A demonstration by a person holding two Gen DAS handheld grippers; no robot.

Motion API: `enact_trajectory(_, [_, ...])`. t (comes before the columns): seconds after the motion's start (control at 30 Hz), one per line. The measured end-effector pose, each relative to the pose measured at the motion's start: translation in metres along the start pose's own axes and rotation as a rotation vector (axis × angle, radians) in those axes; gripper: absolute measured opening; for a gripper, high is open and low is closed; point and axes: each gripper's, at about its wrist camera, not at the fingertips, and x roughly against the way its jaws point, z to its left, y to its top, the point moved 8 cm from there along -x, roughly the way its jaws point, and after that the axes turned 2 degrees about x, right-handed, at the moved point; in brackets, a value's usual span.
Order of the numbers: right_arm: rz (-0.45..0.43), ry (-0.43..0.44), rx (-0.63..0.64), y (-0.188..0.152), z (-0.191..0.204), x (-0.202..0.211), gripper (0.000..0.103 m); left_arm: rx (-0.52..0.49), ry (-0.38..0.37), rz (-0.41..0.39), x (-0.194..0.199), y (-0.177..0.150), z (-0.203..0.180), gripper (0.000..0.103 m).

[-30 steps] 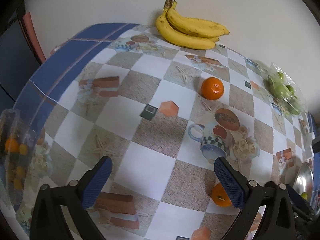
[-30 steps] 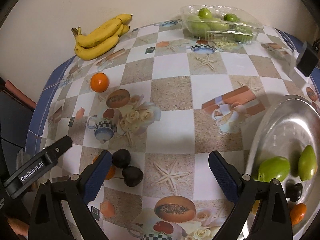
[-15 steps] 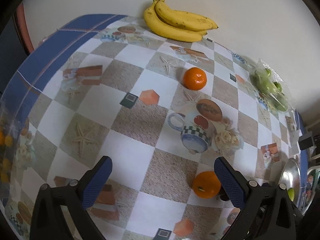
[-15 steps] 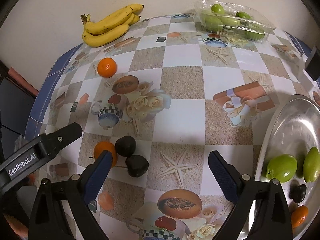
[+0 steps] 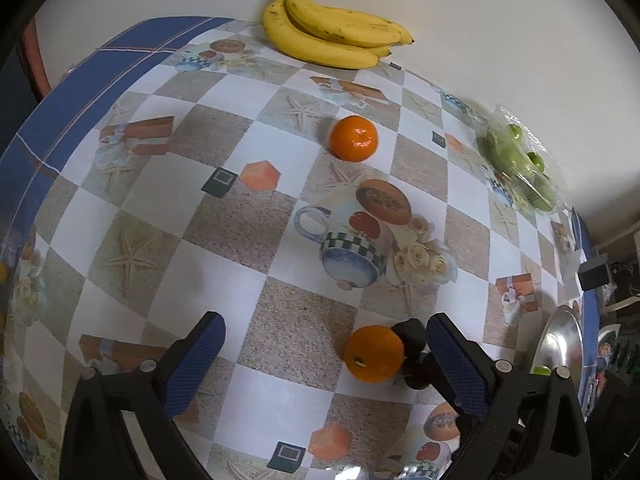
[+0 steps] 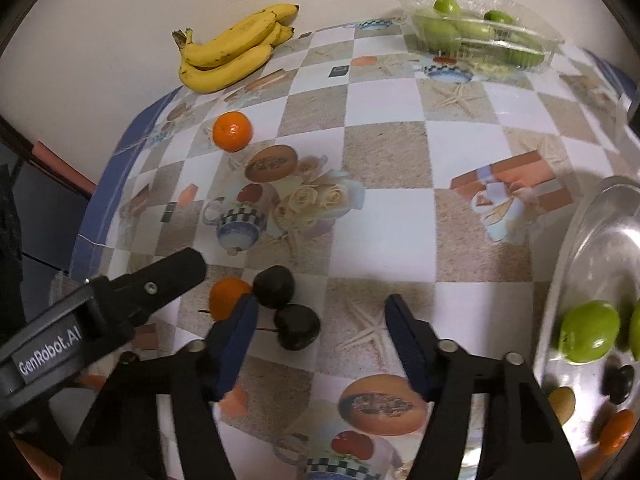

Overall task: Organize fruits
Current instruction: 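Grasp a dark brown round fruit with the right tool while the left tool grasps a tangerine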

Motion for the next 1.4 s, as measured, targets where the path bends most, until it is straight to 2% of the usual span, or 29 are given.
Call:
enact_trajectory(0.17, [0.021, 0.039, -0.006, -0.003, 0.006, -0.005, 0.047, 0.007, -0.045, 0.027, -0.003, -0.004, -0.008, 0.094])
enact_trajectory(0.3, [0.033, 0.051, -0.011, -0.004, 0.008, -0.01, 0.047, 0.0, -0.055, 0.044, -0.006, -0.007, -0.013, 0.088])
enact_trajectory(0.7, [0.048, 0.093, -0.048, -0.005, 0.008, -0.015, 0.044, 0.054, -0.085, 0.075, -0.008, -0.012, -0.013, 0.079])
enact_trajectory(0.8, [0.048, 0.093, -0.058, -0.005, 0.006, -0.015, 0.039, 0.065, -0.099, 0.083, -0.009, -0.013, -0.014, 0.074])
enact_trajectory(1.13, [0.053, 0.107, -0.067, -0.006, 0.007, -0.015, 0.035, 0.142, -0.129, 0.111, -0.011, -0.016, -0.008, 0.057])
enact_trajectory(1.4, [0.06, 0.129, -0.089, -0.007, 0.006, -0.011, 0.026, 0.169, -0.135, 0.108, -0.01, -0.016, -0.006, 0.052])
